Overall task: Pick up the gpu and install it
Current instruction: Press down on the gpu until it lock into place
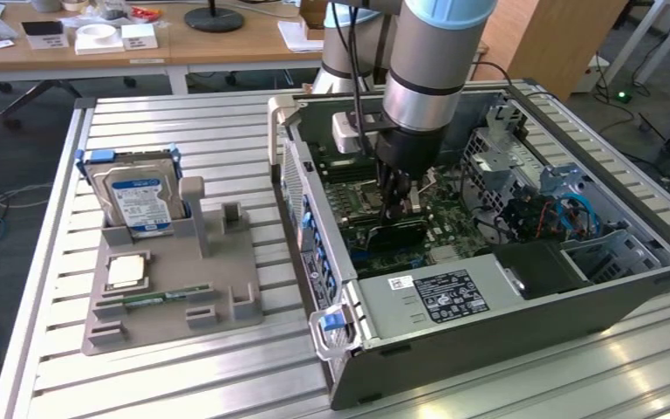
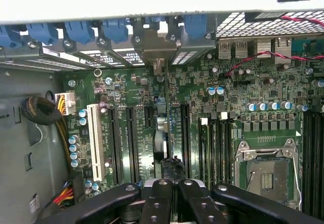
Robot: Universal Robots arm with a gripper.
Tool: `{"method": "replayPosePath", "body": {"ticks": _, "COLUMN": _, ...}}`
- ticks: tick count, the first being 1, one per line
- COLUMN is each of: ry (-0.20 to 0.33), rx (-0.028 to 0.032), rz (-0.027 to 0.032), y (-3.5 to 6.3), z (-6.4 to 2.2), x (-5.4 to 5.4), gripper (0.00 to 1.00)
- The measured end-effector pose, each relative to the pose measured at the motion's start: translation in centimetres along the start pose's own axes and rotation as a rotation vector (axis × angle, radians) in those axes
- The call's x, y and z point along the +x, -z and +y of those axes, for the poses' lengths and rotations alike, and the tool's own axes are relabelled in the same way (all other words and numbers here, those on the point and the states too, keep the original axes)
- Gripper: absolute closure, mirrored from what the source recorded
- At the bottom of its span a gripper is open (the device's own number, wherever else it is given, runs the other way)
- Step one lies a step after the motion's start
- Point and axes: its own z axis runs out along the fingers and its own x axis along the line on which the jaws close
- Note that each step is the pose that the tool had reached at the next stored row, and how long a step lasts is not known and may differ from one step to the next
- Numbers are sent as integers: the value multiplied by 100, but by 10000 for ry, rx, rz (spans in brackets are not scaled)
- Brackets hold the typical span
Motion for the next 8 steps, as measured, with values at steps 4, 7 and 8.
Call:
{"method": "replayPosePath", "body": {"ticks": 4, "ry": 0, "rx": 0, "rz": 0, "y": 0, "z": 0, "x": 0, "gripper": 89}}
{"method": "replayPosePath", "body": {"ticks": 7, "ry": 0, "rx": 0, "rz": 0, "y": 0, "z": 0, "x": 0, "gripper": 89}}
{"method": "replayPosePath", "body": {"ticks": 8, "ry": 0, "rx": 0, "rz": 0, "y": 0, "z": 0, "x": 0, "gripper": 89}}
